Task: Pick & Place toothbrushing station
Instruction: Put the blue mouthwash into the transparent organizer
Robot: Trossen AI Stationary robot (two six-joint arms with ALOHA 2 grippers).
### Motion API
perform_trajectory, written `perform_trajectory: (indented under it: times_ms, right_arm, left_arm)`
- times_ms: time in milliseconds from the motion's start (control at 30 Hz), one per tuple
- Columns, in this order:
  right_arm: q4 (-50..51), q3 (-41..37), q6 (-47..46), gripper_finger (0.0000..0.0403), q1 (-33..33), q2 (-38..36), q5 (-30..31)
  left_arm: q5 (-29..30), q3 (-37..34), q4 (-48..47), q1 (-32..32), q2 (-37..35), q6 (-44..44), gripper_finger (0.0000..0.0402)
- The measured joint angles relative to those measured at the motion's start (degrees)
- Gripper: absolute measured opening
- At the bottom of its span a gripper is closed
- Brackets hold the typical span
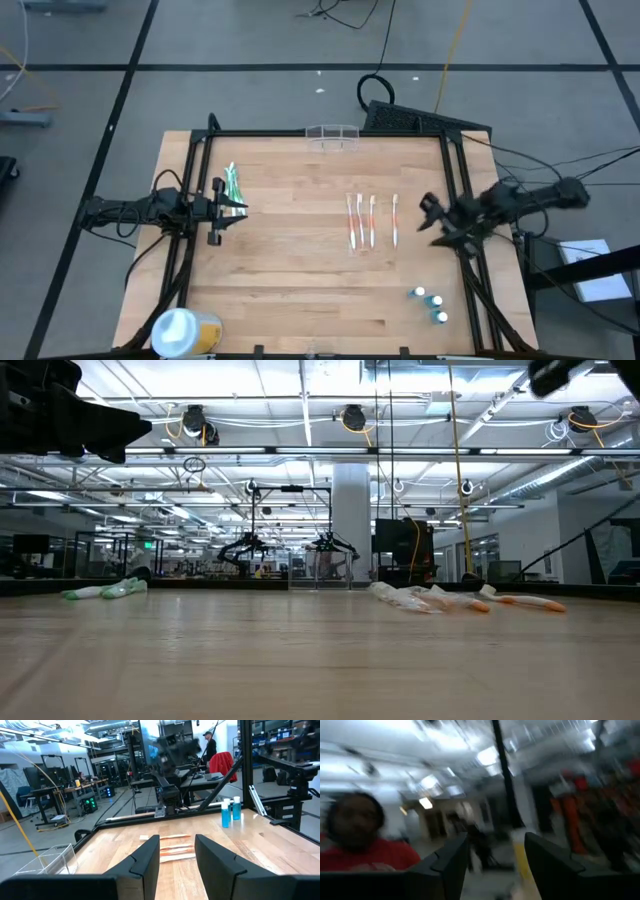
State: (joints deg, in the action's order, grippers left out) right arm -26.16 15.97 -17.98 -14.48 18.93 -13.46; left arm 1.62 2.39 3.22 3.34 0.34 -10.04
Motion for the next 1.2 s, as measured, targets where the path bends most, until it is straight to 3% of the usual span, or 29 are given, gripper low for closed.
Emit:
perform_trajectory:
  times_ms: [200,333,433,567,667,967,1200]
  right_arm:
    - [13.7,14.1,3.2,0.023,-14.8,18.5,17.7]
    - [30.9,27.9,-2.2,0.0234,-21.8,30.4,26.7]
    - [45.5,39.5,-9.8,0.0229,-25.5,38.6,30.0]
    - [63.2,51.9,-19.4,0.0225,-28.2,49.0,30.0]
    - [73.4,57.1,-23.8,0.0225,-28.9,54.6,29.8]
    - [84.0,57.0,-30.0,0.0224,-29.2,63.1,19.4]
    - [86.4,54.5,-35.8,0.0224,-30.7,64.4,16.2]
  left_arm:
    - [0.0,0.0,0.0,0.0,0.0,0.0,0.0131]
    - [0.0,0.0,0.0,0.0,0.0,0.0,0.0131]
    - [0.0,0.0,-0.1,0.0,0.0,0.0,0.0131]
    - [0.0,0.0,0.0,0.0,0.0,0.0,0.0131]
    - [0.0,0.0,0.0,0.0,0.0,0.0,0.0131]
    - [0.0,0.0,0.0,0.0,0.0,0.0,0.0131]
    - [0.0,0.0,0.0,0.0,0.0,0.0,0.0131]
